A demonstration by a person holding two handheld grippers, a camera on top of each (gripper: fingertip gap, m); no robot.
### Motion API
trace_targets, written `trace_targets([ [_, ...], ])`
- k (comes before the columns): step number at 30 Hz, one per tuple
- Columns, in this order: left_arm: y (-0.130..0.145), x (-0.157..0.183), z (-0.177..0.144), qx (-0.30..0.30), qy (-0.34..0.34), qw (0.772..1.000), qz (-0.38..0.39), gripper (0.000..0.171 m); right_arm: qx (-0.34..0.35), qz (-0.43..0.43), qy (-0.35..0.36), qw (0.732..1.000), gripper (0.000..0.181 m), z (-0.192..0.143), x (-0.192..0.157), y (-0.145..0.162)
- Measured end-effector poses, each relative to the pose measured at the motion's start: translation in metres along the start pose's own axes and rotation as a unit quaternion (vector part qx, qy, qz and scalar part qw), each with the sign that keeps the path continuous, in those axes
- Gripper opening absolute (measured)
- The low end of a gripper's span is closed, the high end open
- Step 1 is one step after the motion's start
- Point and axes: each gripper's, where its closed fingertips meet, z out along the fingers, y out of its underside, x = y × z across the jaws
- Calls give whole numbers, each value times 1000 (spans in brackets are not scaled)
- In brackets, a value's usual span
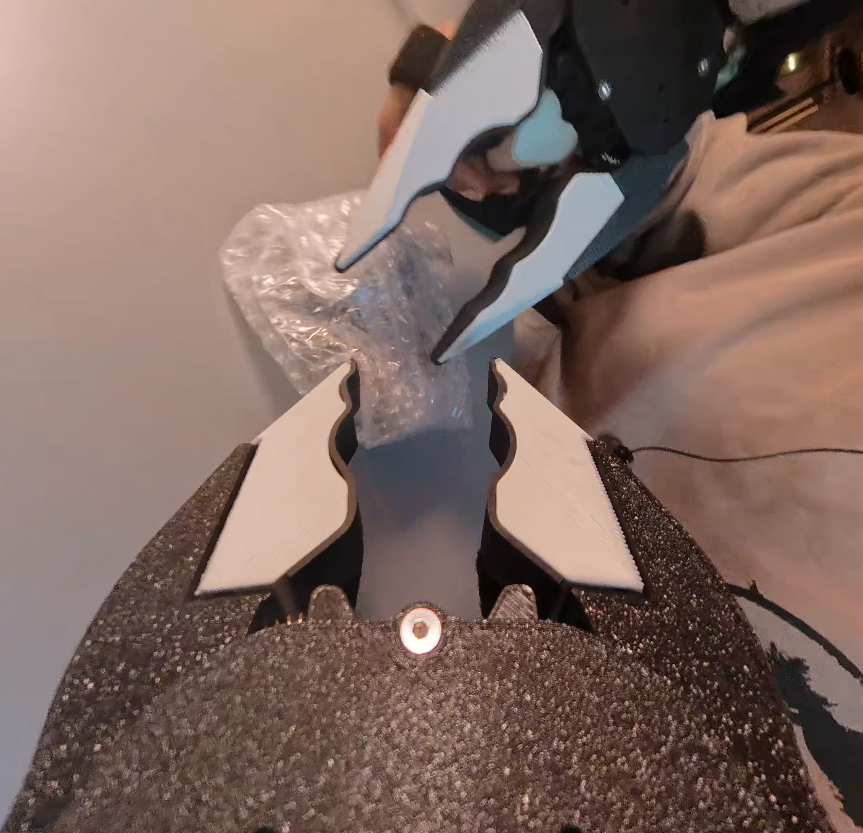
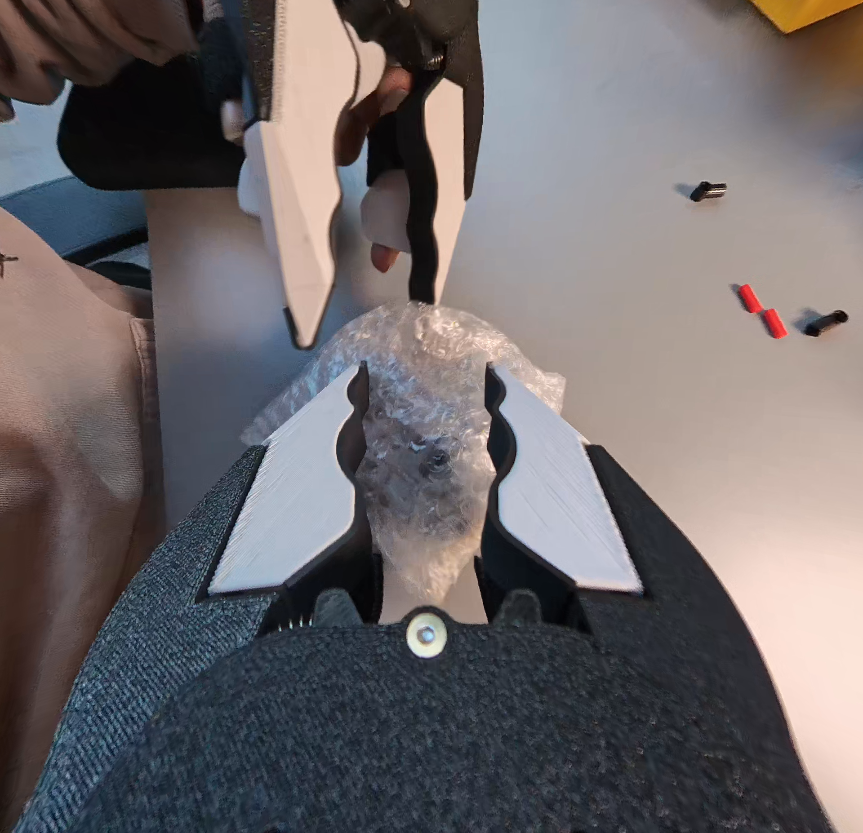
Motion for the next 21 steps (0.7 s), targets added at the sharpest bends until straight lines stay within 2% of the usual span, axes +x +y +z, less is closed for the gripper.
trace_targets([
  [3, 11, 18, -4, -8, 24, 999, 30, 61, -26, -22, -20, 999, 50, 9, -8, 3],
  [6, 20, 26, -29, -9, 16, 997, 72, 60, -30, -28, -42, 998, 50, 11, -15, 0],
  [8, 9, 34, -52, 41, 19, 996, 76, 52, -34, -42, -41, 998, 50, 13, -16, 0],
  [10, -7, 12, -68, 94, -29, 994, 37, 44, -29, -47, -46, 997, 50, 14, -18, -2],
  [12, -1, -17, -57, 85, -55, 995, -24, 51, -20, -60, -49, 997, 51, 14, -21, -5],
  [15, 12, -31, -23, 47, -19, 994, -92, 65, -9, -94, -46, 994, 51, 14, -26, -8],
  [16, 8, -27, -16, 55, 11, 992, -109, 60, -6, -103, -50, 993, 51, 13, -30, -8],
  [17, 0, -20, -14, 73, 54, 986, -137, 65, -5, -111, -53, 992, 52, 13, -32, -7],
  [18, -6, -21, -13, 86, 76, 979, -166, 63, -2, -119, -51, 992, 53, 12, -33, -6],
  [19, -9, -24, -12, 96, 83, 975, -181, 55, 1, -125, -47, 991, 53, 11, -32, -5],
  [21, -10, -25, -10, 103, 88, 971, -196, 48, 13, -128, -49, 990, 53, 9, -34, -6],
])
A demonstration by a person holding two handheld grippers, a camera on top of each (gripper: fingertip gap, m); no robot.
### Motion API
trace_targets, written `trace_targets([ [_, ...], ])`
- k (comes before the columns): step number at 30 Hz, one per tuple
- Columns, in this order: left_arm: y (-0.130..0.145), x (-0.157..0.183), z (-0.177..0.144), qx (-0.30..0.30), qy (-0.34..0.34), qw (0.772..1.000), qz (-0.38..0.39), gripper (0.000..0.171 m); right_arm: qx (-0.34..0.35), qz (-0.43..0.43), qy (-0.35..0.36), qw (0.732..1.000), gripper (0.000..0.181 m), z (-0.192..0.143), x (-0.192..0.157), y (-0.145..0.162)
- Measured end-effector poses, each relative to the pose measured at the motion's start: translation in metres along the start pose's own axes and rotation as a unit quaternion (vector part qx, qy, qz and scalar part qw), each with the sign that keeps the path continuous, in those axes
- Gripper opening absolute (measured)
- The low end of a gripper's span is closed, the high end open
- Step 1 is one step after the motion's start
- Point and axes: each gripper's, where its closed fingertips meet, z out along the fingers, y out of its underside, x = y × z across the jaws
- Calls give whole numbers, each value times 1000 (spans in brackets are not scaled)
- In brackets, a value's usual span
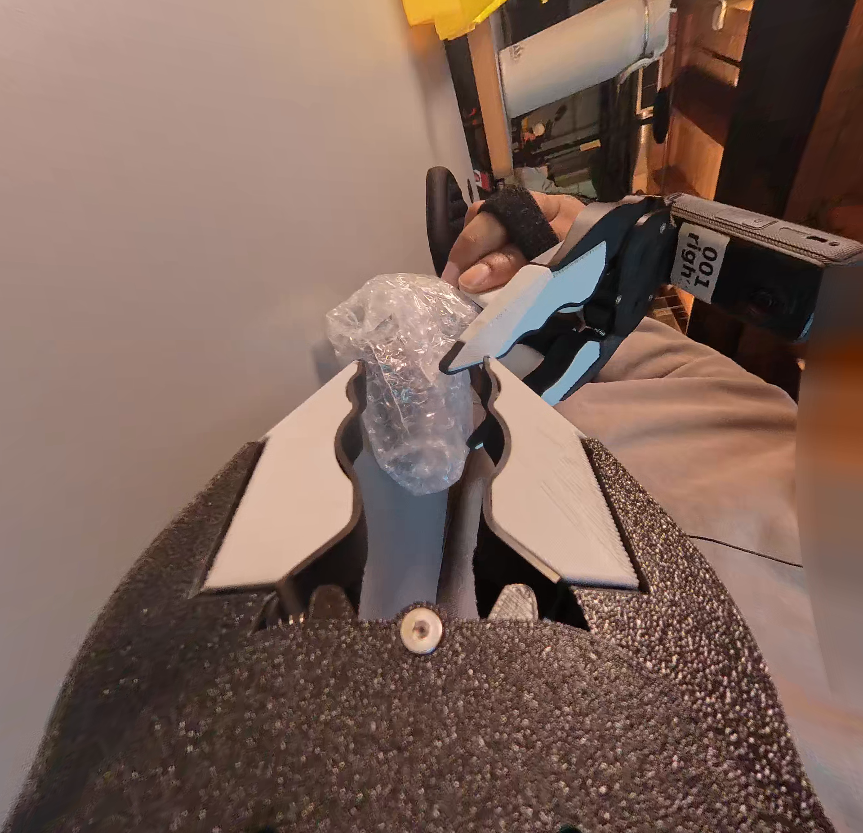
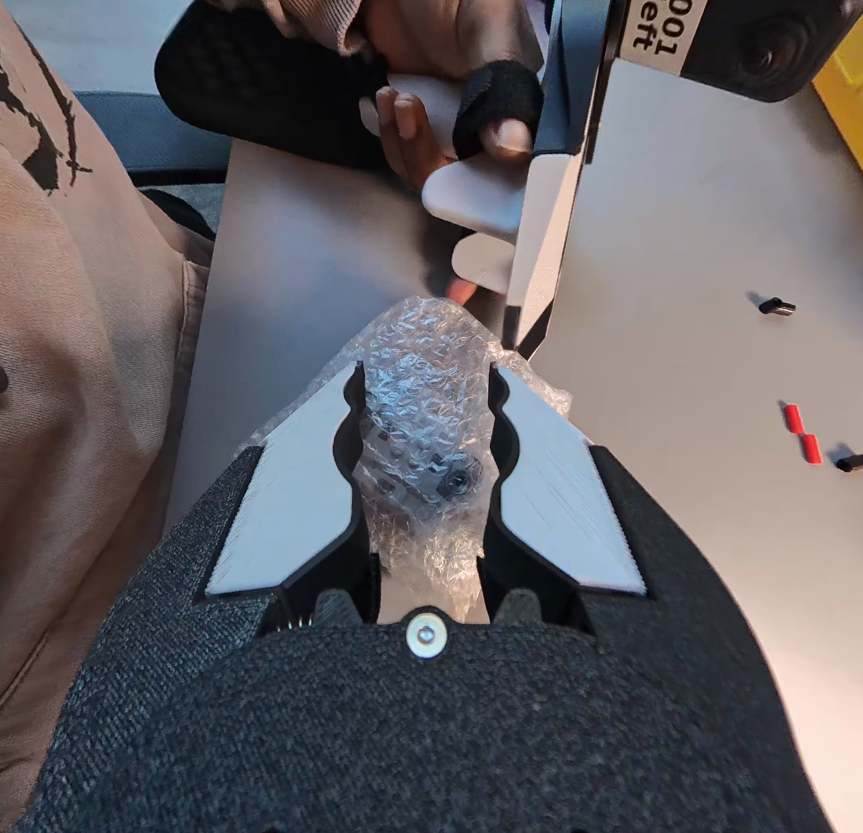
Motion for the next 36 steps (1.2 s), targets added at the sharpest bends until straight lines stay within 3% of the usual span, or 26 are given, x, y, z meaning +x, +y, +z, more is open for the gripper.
trace_targets([
  [5, 11, 0, 7, -17, -7, 1000, 3, 36, 21, -13, -14, 1000, 52, -2, -10, 2],
  [9, 17, -5, 7, -17, -15, 1000, 12, 6, 60, -34, -40, 997, 55, -10, -23, -6],
  [13, 17, 1, 8, -19, -30, 997, 68, 1, 76, -57, -38, 995, 56, -19, -27, -15],
  [16, 15, 10, 4, -16, -34, 990, 132, 0, 127, 13, -21, 992, 59, -44, -8, -25],
  [19, 17, 32, -2, -16, -20, 974, 223, 0, 151, 121, -28, 981, 62, -65, 18, -9],
  [23, 26, 59, -3, -38, -11, 938, 343, 0, 174, 262, -143, 938, 65, -67, 26, 8],
  [25, 31, 70, -1, -53, -3, 919, 391, 0, 163, 291, -205, 920, 69, -59, 24, 12],
  [30, 37, 88, 4, -58, 10, 897, 437, 0, 118, 202, -310, 922, 77, -42, -23, -3],
  [33, 37, 87, 4, -43, 3, 898, 438, 0, 112, 166, -310, 929, 70, -32, -35, -9],
  [36, 34, 88, 1, -19, 5, 906, 423, 0, 115, 154, -298, 935, 84, -40, -38, -21],
])
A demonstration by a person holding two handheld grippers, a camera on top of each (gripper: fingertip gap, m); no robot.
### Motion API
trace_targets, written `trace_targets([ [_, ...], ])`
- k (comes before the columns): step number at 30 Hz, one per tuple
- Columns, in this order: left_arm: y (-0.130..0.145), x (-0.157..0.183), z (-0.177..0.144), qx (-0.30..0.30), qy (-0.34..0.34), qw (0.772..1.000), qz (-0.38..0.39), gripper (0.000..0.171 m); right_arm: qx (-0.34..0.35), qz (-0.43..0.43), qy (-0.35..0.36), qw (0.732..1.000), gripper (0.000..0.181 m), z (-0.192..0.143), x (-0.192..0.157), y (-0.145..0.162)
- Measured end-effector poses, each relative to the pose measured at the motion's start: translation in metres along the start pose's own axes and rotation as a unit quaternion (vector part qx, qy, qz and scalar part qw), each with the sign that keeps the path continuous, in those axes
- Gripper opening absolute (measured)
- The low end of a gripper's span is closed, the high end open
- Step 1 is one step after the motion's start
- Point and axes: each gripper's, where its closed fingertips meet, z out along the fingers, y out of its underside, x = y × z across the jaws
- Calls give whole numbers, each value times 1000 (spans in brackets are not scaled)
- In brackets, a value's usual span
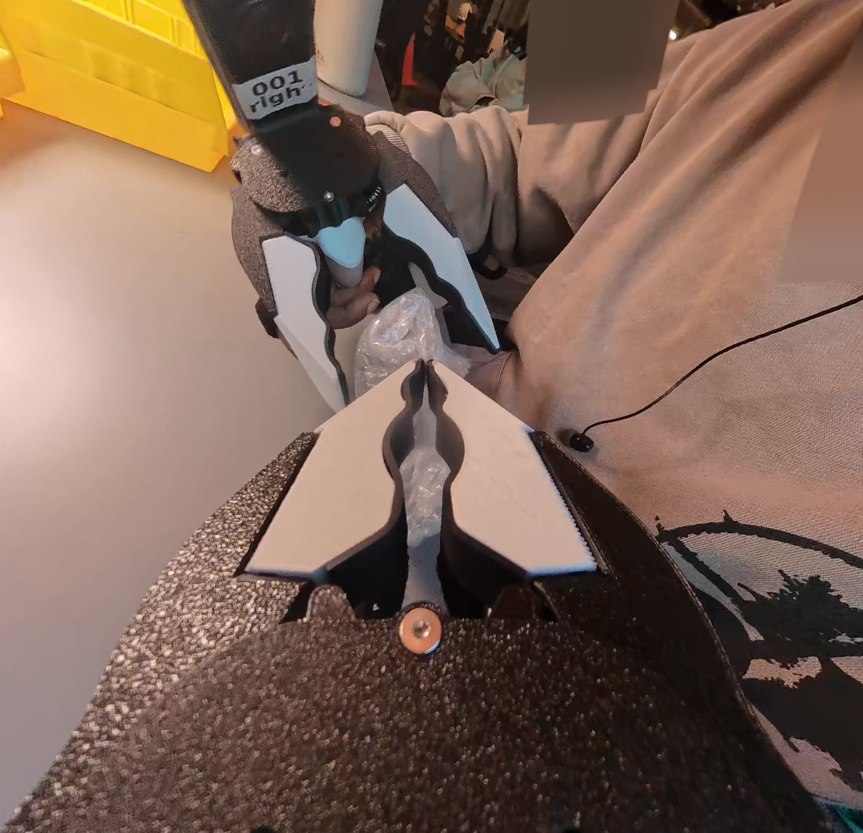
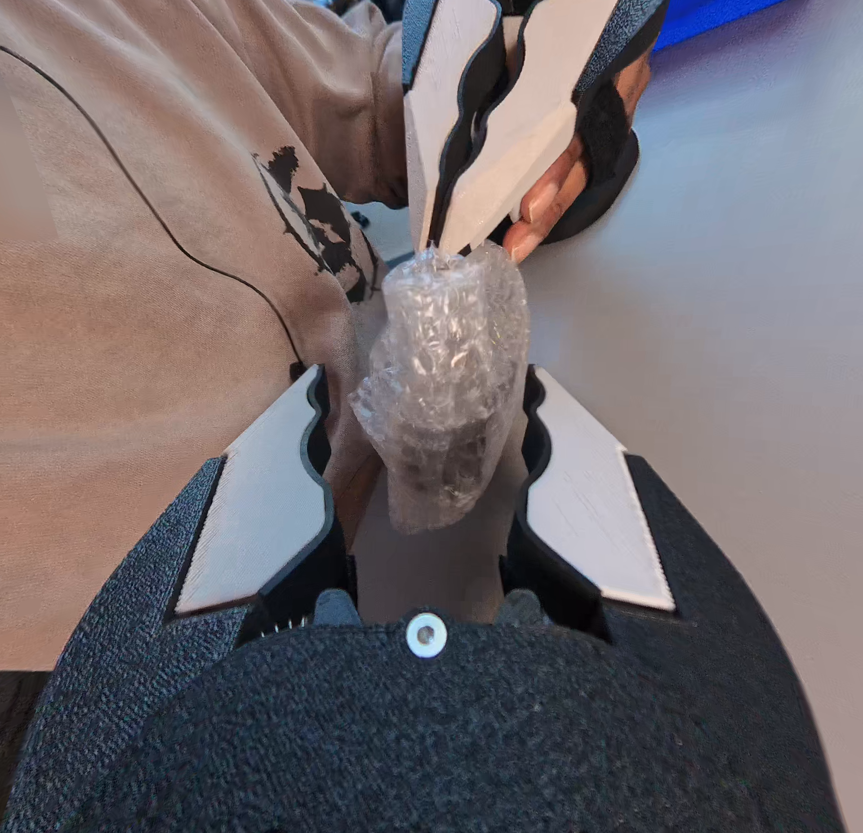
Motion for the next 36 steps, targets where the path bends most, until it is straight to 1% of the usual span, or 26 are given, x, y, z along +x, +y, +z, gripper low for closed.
trace_targets([
  [1, -1, 1, -1, 6, 1, 1000, -2, 0, -13, -15, 24, 1000, 83, -2, 3, 1],
  [2, -2, 3, -2, 11, 2, 1000, 2, 0, -28, -29, 42, 998, 77, -2, 7, 5],
  [3, -3, 5, -2, 15, 3, 1000, 5, 0, -34, -35, 48, 998, 66, 0, 8, 8],
  [4, -4, 5, -2, 18, 4, 1000, 8, 0, -29, -32, 52, 998, 49, 1, 11, 8],
  [6, -5, 7, 0, 22, 10, 1000, 9, 0, -25, -30, 42, 998, 45, 6, 12, 9],
  [9, -2, 9, 0, 21, 11, 1000, 3, 1, -52, -61, 77, 994, 43, 6, 15, 10],
  [11, -5, 4, -8, 25, -24, 999, 8, 6, -72, -72, 105, 989, 43, -1, 18, 8],
  [12, -11, 1, -14, 38, -43, 998, 8, 19, -86, -77, 112, 987, 43, -5, 19, 9],
  [13, -15, -1, -18, 40, -57, 998, 1, 37, -105, -78, 120, 984, 43, -9, 20, 9],
  [14, -15, -1, -18, 27, -68, 997, -4, 57, -121, -80, 130, 981, 43, -12, 22, 9],
  [15, -14, -1, -14, 11, -83, 996, -1, 72, -136, -78, 137, 978, 43, -15, 23, 7],
  [16, -12, -3, -7, -4, -104, 995, 5, 80, -151, -77, 140, 976, 43, -15, 24, 6],
  [17, -8, -7, 1, -17, -125, 992, 10, 85, -166, -81, 141, 973, 43, -15, 23, 4],
  [18, -5, -14, 7, -31, -151, 988, 16, 79, -182, -87, 142, 969, 43, -14, 22, 3],
  [19, 0, -22, 10, -47, -179, 982, 28, 58, -198, -94, 145, 965, 43, -13, 22, 2],
  [20, 3, -22, 13, -60, -176, 982, 44, 34, -215, -101, 154, 959, 43, -15, 23, 2],
  [21, 3, -22, 13, -63, -174, 982, 46, 29, -225, -107, 157, 956, 43, -17, 24, 2],
  [23, -2, -21, 11, -57, -170, 983, 46, 23, -209, -103, 156, 960, 44, -21, 23, -4],
  [26, -11, -25, 5, -22, -167, 985, 38, 12, -143, -102, 160, 971, 48, -27, 23, -18],
  [27, -12, -25, 5, -8, -153, 988, 27, 6, -119, -98, 162, 975, 52, -29, 25, -20],
  [30, -7, -30, 2, 16, -132, 991, -7, 4, -80, -96, 181, 975, 71, -35, 32, -15],
  [31, -6, -29, 1, 23, -124, 992, -13, 3, -70, -94, 186, 976, 74, -36, 33, -13],
  [33, -3, -26, 2, 26, -107, 994, -9, 3, -58, -97, 185, 976, 72, -34, 34, -10],
  [36, 1, -26, 3, 28, -97, 995, -12, 4, -73, -101, 162, 979, 53, -26, 33, -3],
])
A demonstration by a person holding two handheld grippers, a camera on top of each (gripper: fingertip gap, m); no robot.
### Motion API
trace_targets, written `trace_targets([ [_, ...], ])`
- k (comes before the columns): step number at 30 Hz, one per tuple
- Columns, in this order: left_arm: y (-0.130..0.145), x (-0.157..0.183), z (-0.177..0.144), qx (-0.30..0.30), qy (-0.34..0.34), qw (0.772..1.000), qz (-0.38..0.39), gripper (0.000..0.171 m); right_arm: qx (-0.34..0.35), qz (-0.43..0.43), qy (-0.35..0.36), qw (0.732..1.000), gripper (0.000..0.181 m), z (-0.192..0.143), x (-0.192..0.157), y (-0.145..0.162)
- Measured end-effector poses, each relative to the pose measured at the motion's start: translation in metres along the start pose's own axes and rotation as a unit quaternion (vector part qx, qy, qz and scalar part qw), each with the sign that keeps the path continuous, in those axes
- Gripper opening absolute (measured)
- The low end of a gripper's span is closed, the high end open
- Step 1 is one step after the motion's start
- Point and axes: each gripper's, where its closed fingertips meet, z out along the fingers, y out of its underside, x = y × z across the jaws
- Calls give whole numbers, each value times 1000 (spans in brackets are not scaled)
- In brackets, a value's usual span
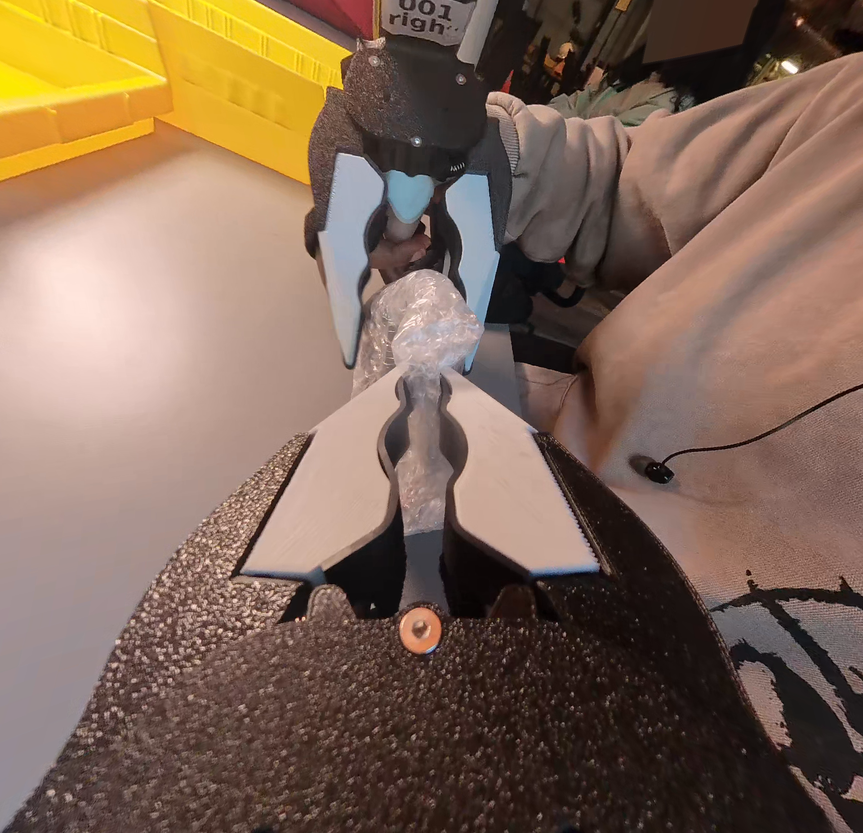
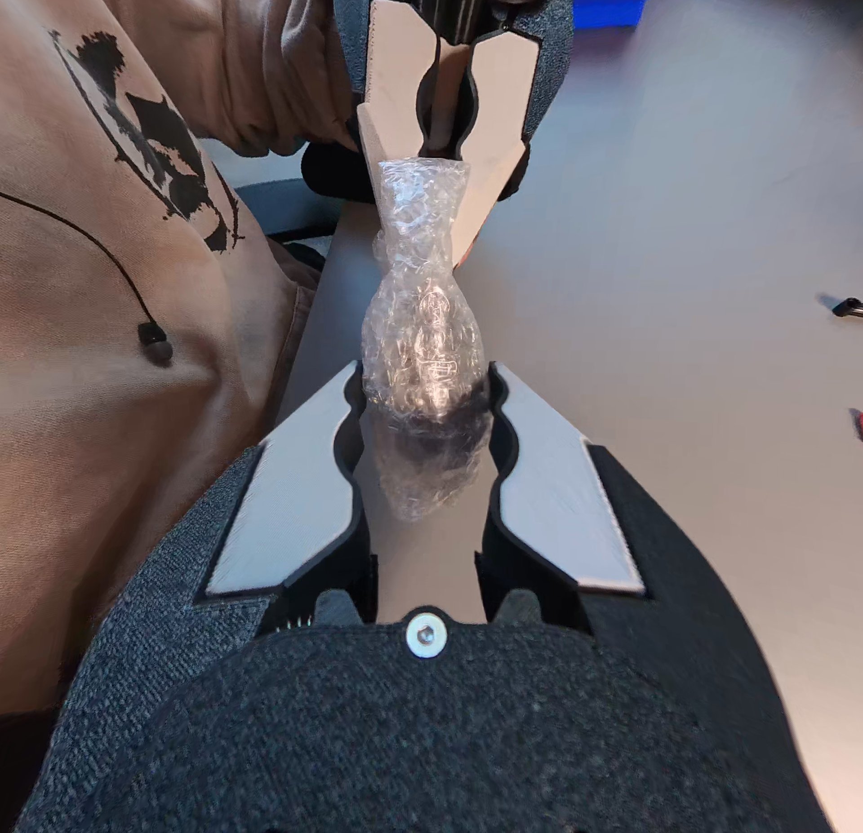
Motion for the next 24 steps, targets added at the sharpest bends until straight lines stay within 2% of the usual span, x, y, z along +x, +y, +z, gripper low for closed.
trace_targets([
  [3, 4, -5, -4, 6, 3, 1000, -9, 5, -32, -24, 7, 999, 47, 4, 6, 3],
  [6, 6, -13, -12, 8, -3, 1000, -22, 14, -37, -8, -6, 999, 45, 7, 13, 2],
  [7, 6, -13, -14, 3, -9, 1000, -16, 24, -36, -1, -13, 999, 45, 8, 15, 2],
  [8, 6, -14, -16, -1, -20, 1000, -5, 41, -35, 4, -20, 999, 45, 8, 17, 1],
  [10, 7, -16, -18, -13, -40, 999, 17, 55, -30, 14, -28, 999, 45, 9, 20, 0],
  [11, 8, -18, -17, -22, -48, 998, 22, 53, -28, 16, -31, 999, 46, 10, 22, -1],
  [13, 11, -30, -15, -40, -85, 995, 41, 21, -25, 17, -28, 999, 47, 13, 25, -4],
  [16, 9, -35, -17, -35, -72, 996, 30, 14, -8, 5, -8, 1000, 52, 9, 32, -8],
  [20, 10, -39, -19, -23, -63, 997, 31, 9, -19, 23, -20, 999, 78, 3, 31, 4],
  [21, 10, -38, -19, -21, -57, 998, 32, 8, -24, 23, -13, 999, 76, 4, 33, 8],
  [23, 11, -34, -18, -20, -48, 998, 40, 7, -15, 19, -25, 999, 48, 8, 30, 7],
  [24, 11, -35, -19, -22, -49, 997, 46, 7, -10, 18, -29, 999, 46, 9, 31, 7],
])
